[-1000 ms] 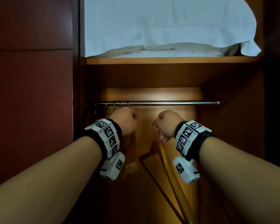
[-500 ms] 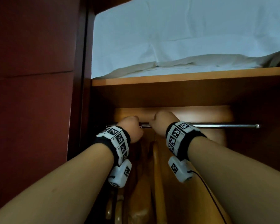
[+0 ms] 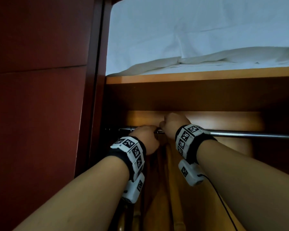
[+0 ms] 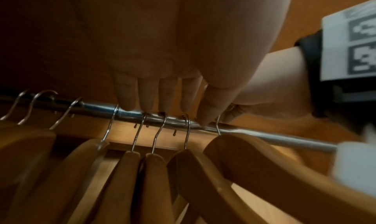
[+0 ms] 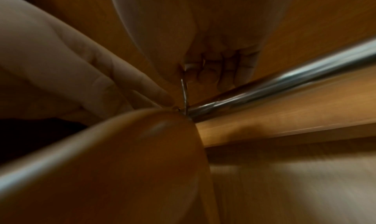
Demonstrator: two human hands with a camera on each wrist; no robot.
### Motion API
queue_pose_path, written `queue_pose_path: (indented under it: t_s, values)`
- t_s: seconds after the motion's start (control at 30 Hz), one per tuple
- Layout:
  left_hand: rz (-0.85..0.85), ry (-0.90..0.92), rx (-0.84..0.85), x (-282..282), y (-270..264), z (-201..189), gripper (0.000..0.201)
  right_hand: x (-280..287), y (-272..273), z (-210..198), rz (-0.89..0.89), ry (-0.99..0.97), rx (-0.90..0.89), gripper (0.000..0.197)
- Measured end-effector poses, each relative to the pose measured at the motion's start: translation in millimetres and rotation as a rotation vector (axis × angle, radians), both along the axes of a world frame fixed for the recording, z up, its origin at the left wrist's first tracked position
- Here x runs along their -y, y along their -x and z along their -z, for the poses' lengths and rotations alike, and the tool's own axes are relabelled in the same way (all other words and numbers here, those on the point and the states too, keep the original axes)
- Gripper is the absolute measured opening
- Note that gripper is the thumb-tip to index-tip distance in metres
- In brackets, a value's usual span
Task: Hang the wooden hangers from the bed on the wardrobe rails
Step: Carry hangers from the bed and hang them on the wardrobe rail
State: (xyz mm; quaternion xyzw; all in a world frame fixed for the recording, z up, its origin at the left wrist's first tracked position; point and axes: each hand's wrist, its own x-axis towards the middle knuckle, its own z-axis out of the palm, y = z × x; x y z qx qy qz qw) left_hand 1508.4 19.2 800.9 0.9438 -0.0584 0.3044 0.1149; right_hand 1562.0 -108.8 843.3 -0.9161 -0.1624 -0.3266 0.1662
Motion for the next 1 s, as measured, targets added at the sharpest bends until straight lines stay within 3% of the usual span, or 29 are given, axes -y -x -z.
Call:
queue_pose_path:
  t_s: [0.1,0.17,0.67,1.0]
  values:
    - [-0.005,-0.023,0.022,0,-4,3,0.021,-5,1,-5,0.031,0.022,-0.006,0.027]
    - [-0.01,-0.061,0.023,0,-6,3,0.018,-9,1,-8,0.067,0.025,-0.017,0.027]
    - [-0.013,-0.04,0.008,5,-4,5,0.023,0,-20,2,0.092,0.128,0.053,0.029]
    - [0.085,0.103,0.013,11,19,2,0.024,22,9,13,0.107,0.201,0.064,0.031]
